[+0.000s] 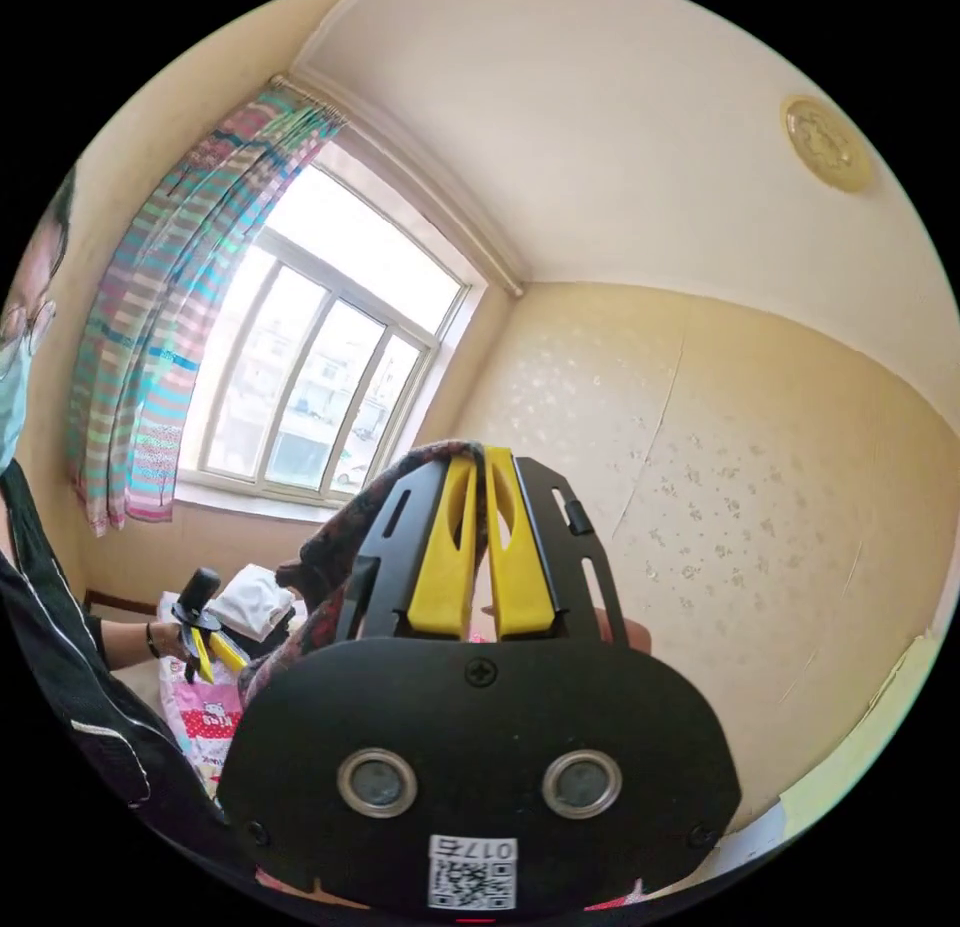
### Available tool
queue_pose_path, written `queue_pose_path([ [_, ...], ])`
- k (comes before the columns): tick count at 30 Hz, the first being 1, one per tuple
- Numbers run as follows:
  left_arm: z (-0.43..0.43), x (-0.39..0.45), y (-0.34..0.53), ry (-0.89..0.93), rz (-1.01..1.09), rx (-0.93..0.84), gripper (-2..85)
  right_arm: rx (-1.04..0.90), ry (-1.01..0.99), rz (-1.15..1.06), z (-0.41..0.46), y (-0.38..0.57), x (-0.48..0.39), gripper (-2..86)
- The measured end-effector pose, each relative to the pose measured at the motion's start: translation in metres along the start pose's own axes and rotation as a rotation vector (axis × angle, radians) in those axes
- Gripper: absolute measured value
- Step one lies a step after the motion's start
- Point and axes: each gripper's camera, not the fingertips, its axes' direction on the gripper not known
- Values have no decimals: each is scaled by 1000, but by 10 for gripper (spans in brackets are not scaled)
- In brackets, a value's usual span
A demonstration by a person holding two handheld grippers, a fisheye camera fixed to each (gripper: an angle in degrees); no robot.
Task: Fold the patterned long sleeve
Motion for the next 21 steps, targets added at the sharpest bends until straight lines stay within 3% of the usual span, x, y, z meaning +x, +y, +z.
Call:
queue_pose_path([
  [5,-12,8,27,-4,54,298,170,38,-85,105,-6,-7,-17,11],
  [10,-26,29,31,-293,54,273,227,60,-70,34,-16,-13,-64,11],
  [13,-51,22,35,-71,1,314,212,74,-70,-13,-18,-17,-94,12],
  [16,-78,25,38,-6,-25,410,202,62,-96,-8,-13,-21,-117,12],
  [21,-116,50,28,246,8,375,52,26,-67,-29,-2,-19,-161,12],
])
